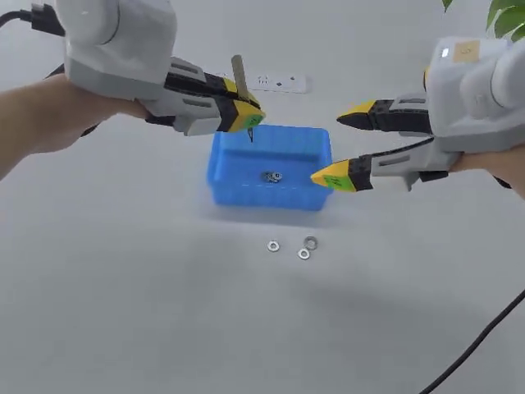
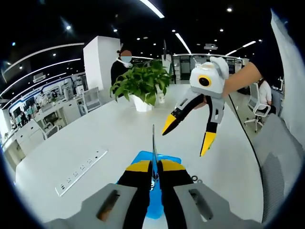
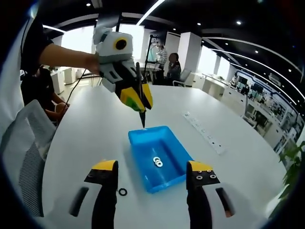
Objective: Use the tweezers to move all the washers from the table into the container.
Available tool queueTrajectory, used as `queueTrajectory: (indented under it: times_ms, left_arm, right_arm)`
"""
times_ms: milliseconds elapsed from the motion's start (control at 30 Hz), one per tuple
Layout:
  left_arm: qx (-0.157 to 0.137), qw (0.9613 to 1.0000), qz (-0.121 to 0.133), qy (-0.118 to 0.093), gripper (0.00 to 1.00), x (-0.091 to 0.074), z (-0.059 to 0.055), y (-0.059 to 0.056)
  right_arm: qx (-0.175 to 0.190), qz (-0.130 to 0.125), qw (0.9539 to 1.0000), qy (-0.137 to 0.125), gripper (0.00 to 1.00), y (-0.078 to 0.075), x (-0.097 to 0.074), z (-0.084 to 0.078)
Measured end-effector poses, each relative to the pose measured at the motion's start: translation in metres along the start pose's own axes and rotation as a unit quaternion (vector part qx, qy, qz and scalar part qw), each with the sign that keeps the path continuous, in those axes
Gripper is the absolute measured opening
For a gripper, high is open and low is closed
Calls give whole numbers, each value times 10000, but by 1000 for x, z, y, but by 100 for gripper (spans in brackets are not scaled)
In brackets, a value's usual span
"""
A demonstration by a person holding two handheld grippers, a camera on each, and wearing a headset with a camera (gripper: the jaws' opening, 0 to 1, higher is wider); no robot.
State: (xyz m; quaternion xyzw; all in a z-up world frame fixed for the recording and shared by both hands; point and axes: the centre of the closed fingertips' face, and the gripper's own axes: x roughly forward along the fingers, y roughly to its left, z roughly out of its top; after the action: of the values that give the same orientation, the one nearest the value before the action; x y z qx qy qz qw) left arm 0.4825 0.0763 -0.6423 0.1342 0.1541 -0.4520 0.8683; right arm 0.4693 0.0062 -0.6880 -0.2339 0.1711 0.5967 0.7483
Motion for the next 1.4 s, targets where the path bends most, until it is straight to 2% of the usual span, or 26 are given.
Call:
queueTrajectory:
  times_ms: [100,200,333,433,600,767,1000,1200,1400]
  left_arm:
    - [14,9999,-112,-70,9,-2,2,-10]
    - [7,9997,-229,-57,9,-2,0,-24]
    - [25,9991,-425,-48,9,-1,-4,-45]
    - [55,9986,-518,-19,9,0,-9,-60]
    - [-63,9984,-567,-54,9,-2,-14,-75]
    - [-35,9976,-686,48,10,1,-27,-93]
    - [61,9968,-771,205,10,4,-43,-104]
    - [120,9965,-781,284,10,8,-54,-105]
    - [126,9963,-817,255,9,16,-58,-105]
  right_arm:
    - [32,-38,10000,2,62,10,-6,-10]
    - [58,16,9999,127,62,22,-10,-22]
    - [107,46,9998,143,62,35,-17,-31]
    - [120,39,9998,163,62,42,-21,-37]
    - [188,64,9995,265,62,54,-26,-53]
    - [364,42,9989,278,61,62,-29,-63]
    - [515,0,9980,359,61,68,-35,-78]
    - [620,25,9972,426,61,72,-34,-88]
    - [721,30,9967,384,61,74,-32,-87]
